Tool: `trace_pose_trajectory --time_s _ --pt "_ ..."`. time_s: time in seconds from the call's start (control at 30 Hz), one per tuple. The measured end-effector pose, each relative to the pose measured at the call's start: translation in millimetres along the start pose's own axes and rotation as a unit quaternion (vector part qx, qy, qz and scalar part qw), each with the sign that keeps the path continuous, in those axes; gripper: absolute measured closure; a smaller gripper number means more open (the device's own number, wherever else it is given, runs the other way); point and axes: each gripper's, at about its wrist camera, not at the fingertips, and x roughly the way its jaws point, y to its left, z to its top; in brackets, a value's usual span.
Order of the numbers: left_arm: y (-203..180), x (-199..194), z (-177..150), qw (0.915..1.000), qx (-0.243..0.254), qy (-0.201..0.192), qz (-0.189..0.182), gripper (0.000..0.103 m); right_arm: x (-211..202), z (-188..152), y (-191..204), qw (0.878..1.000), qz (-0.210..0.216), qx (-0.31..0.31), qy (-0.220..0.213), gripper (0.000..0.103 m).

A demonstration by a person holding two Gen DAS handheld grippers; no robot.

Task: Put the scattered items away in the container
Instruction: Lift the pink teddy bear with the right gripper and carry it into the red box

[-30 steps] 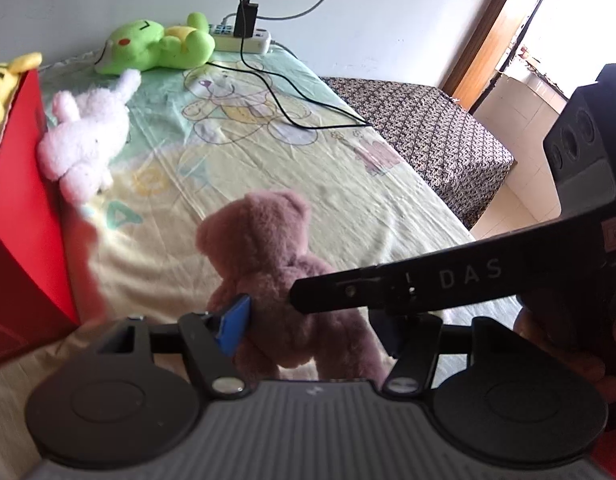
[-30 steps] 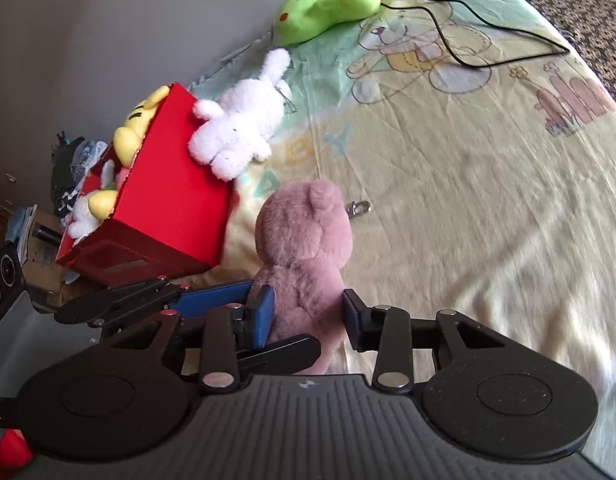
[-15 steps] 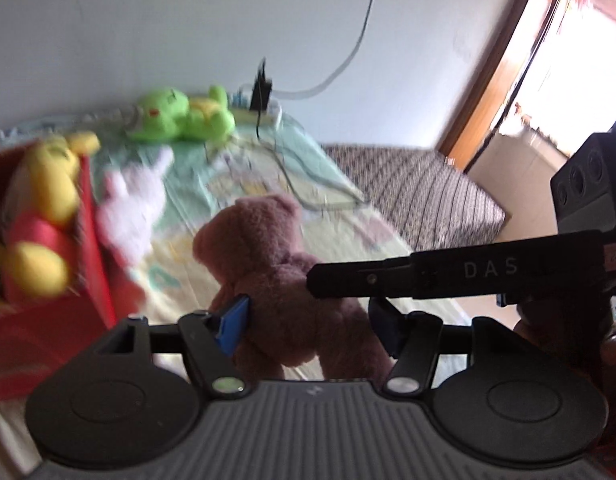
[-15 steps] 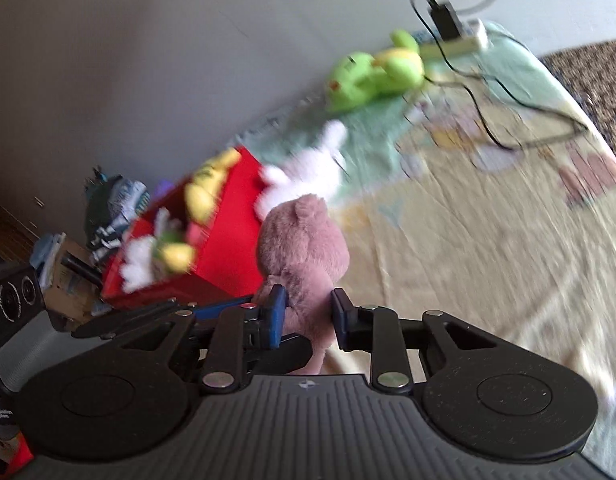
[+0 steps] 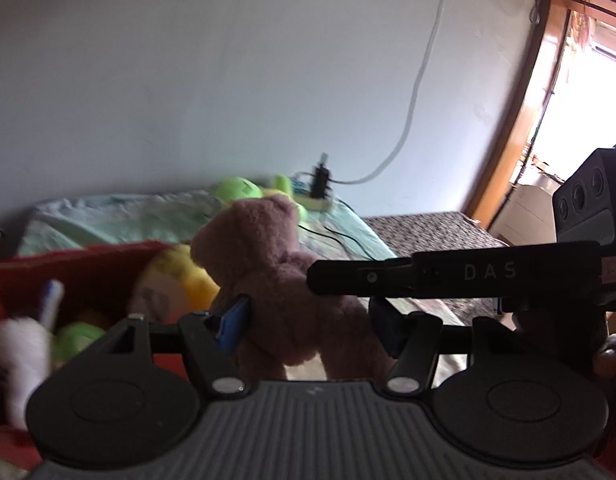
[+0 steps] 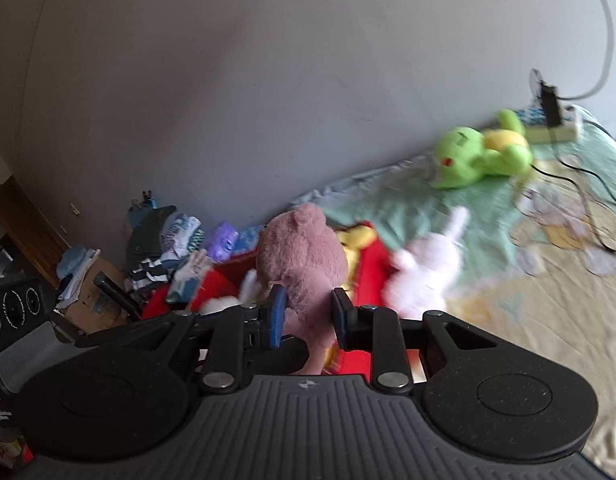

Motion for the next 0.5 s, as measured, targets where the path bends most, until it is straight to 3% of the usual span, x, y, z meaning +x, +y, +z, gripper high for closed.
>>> trace_pose_trajectory --time_s 0.27,0.5 --pt "59.8 4.0 1.7 0.9991 0.000 0.009 0.042 0.040 63.5 -0.6 28.1 1.000 0.003 -0.008 0.004 0.075" --pt "108.5 22.8 -12.4 0.9981 -0.024 0.043 0.037 0.040 106.7 -15.7 31.9 0.999 -0.022 0.012 0.024 0.075"
